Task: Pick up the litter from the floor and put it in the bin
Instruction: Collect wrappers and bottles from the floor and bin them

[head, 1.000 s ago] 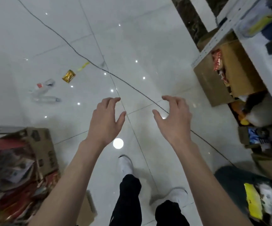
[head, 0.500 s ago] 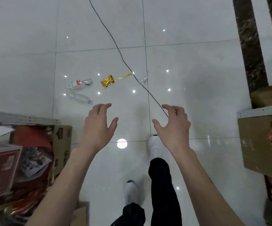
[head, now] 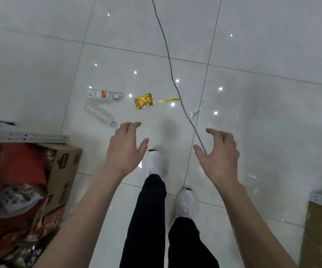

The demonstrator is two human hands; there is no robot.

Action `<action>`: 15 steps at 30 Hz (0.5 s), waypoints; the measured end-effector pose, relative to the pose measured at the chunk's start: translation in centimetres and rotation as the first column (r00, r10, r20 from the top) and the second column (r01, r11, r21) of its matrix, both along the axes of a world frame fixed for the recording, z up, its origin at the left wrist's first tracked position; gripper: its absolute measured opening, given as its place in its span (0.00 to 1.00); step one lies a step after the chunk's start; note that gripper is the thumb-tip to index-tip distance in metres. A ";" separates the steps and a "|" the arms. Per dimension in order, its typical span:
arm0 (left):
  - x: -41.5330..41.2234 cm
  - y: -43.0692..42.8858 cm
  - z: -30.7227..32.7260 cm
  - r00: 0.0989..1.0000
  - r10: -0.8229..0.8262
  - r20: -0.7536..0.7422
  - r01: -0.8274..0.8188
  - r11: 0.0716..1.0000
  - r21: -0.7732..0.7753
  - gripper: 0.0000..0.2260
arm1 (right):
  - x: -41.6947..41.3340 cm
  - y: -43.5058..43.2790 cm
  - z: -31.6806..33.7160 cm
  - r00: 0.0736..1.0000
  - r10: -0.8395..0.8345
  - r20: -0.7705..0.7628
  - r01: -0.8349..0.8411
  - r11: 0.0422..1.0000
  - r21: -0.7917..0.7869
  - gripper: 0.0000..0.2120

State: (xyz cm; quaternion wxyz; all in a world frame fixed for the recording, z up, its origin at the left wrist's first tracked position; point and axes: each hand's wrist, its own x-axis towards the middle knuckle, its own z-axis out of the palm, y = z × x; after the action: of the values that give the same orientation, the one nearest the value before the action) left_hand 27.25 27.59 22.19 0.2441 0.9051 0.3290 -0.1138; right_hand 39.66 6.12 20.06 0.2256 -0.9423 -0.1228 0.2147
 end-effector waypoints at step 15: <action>11.0 8.8 -31.0 0.995 -0.065 0.069 0.060 0.995 0.077 0.26 | 10.8 5.9 -30.1 0.994 -0.002 0.109 0.006 0.999 -0.035 0.26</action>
State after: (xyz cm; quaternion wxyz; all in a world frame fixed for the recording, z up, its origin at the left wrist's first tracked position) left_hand 38.27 36.35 -8.82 0.2178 0.9270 0.2955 -0.0766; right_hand 50.50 12.01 -10.05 0.2023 -0.9567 -0.1290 0.1648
